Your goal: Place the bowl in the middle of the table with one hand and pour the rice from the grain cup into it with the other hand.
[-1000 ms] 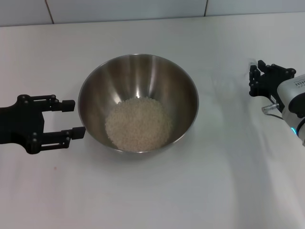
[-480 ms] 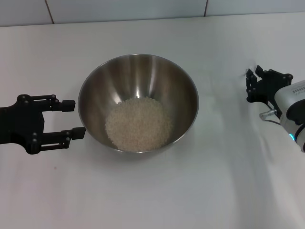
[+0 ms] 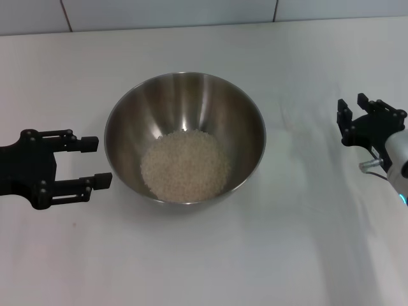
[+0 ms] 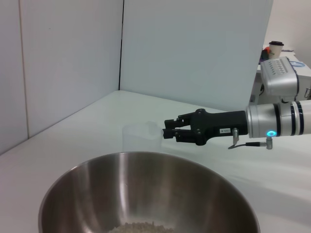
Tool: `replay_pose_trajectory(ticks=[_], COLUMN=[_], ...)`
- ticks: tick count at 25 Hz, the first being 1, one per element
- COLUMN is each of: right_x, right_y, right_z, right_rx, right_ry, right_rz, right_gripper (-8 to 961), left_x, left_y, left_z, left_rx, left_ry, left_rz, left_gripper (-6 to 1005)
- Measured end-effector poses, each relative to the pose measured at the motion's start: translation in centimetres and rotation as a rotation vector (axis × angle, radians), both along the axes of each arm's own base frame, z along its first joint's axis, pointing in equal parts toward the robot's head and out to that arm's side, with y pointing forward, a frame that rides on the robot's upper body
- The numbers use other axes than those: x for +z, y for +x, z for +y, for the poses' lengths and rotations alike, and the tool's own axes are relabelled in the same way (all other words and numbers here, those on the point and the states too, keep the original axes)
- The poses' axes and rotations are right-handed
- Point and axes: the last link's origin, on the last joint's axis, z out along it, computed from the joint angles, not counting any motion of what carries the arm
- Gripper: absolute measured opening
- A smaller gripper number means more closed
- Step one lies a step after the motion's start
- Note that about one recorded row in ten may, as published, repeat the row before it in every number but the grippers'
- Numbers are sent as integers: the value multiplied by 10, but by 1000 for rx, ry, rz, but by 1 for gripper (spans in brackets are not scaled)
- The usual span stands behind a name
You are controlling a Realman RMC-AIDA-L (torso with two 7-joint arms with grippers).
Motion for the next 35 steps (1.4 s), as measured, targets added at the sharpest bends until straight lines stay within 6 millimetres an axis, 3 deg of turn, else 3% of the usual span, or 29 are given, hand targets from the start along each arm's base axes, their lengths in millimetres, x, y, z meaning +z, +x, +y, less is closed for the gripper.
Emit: replay_pose_trajectory(ticks=[4, 8, 10, 11, 12, 14, 22, 26, 35], right_x=[4, 18, 29, 41, 41, 50, 48, 46, 46], right_y=[-1, -9, -18, -32, -32, -50, -94, -111, -130], right_z=[-8, -15, -18, -17, -17, -15, -24, -35, -46], right_rx=[2, 39, 83, 133, 133, 177, 249, 225, 251], right_ry=[19, 62, 94, 120, 120, 64, -124, -203, -201], right_rz=[10, -4, -20, -23, -23, -9, -11, -96, -178], right_gripper=[328, 328, 327, 327, 327, 327, 328, 329, 328], left_x=[1, 1, 1, 1, 1, 1, 2, 2, 6], left_y=[0, 0, 0, 0, 0, 1, -4, -5, -7], left_z=[0, 0, 0, 0, 0, 0, -6, -8, -7], left_rx=[0, -3, -4, -4, -4, -7, -6, -15, -26], left_ry=[1, 0, 0, 0, 0, -2, 2, 12, 36], left_rz=[0, 1, 1, 1, 1, 1, 5, 8, 9], left_gripper=[678, 678, 678, 677, 677, 677, 678, 679, 679])
